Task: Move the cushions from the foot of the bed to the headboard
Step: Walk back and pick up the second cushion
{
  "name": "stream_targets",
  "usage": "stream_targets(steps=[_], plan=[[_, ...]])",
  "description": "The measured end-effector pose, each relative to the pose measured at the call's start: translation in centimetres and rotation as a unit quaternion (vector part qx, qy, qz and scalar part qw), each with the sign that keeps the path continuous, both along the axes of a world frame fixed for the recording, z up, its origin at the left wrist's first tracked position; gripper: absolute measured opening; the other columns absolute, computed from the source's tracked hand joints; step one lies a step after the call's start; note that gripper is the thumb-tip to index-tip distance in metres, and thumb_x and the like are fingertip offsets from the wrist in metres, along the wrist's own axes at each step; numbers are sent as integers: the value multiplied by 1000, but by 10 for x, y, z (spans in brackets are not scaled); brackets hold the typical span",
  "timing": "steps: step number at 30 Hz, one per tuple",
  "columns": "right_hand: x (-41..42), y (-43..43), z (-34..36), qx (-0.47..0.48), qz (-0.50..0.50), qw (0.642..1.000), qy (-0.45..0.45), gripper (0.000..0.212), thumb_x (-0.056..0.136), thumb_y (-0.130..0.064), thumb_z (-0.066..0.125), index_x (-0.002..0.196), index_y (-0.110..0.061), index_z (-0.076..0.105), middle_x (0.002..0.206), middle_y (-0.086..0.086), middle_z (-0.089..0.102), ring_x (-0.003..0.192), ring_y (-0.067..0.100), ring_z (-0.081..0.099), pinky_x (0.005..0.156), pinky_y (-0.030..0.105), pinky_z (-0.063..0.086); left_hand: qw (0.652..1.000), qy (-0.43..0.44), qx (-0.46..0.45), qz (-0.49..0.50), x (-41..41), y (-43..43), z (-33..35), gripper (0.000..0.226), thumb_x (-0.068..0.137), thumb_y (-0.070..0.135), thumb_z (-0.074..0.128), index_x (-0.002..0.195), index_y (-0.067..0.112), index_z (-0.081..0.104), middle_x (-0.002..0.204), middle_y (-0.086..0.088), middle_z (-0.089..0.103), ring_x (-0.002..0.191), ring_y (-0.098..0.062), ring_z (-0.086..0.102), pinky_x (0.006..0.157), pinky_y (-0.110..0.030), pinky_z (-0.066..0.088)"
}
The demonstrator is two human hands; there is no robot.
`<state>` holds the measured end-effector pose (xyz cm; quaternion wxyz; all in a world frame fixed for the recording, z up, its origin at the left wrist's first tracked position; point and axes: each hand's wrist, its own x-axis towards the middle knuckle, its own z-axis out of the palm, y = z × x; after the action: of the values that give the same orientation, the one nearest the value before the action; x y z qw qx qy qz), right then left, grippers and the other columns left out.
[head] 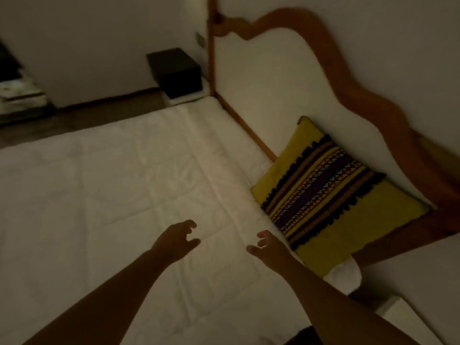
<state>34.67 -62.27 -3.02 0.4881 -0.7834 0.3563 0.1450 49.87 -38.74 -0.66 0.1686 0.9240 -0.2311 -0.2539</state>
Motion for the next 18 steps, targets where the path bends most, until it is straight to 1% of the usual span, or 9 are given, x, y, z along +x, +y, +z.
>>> stream_targets(steps=[2, 4, 8, 12, 16, 18], plan=[[-1, 24, 8, -27, 96, 995, 0, 65, 82, -42, 75, 134, -14, 49, 124, 8, 60, 110, 21, 58, 90, 30, 47, 998, -11, 6, 54, -34, 50, 14, 47, 86, 44, 67, 127, 25, 54, 121, 2, 63, 108, -14, 60, 92, -28, 49], [-3, 53, 17, -45, 189, 981, -4, 68, 81, -48, 73, 135, -16, 48, 126, 7, 60, 112, 21, 59, 87, 26, 43, 992, -15, 2, 122, -75, 99, 25, 47, 85, 44, 68, 127, 25, 55, 120, 2, 64, 104, -14, 60, 89, -27, 49], [-7, 119, 34, -61, 322, 945, -16, 66, 81, -50, 73, 133, -18, 49, 126, 6, 60, 103, 17, 58, 82, 25, 42, 971, -11, 8, 238, -163, 188, 42, 50, 85, 47, 68, 129, 26, 53, 119, 3, 63, 102, -13, 61, 89, -28, 50], [-13, 215, 46, -75, 444, 892, -34, 60, 83, -47, 72, 131, -17, 52, 125, 6, 61, 108, 20, 60, 87, 28, 46, 934, 12, 24, 355, -250, 275, 49, 51, 86, 46, 67, 130, 24, 53, 122, -1, 63, 95, -13, 58, 87, -27, 48], [-37, 334, 49, -68, 553, 828, -62, 58, 85, -57, 65, 127, -19, 54, 118, 2, 61, 100, 16, 57, 86, 28, 44, 890, 31, 33, 454, -335, 360, 53, 49, 89, 41, 64, 132, 21, 51, 125, -3, 62, 103, -17, 59, 86, -25, 45], [-55, 397, 49, -64, 604, 791, -71, 56, 85, -57, 64, 126, -19, 55, 113, -1, 61, 98, 15, 56, 84, 28, 42, 861, 40, 26, 507, -375, 401, 51, 48, 89, 39, 64, 131, 20, 52, 125, -5, 61, 108, -20, 59, 89, -28, 47]])
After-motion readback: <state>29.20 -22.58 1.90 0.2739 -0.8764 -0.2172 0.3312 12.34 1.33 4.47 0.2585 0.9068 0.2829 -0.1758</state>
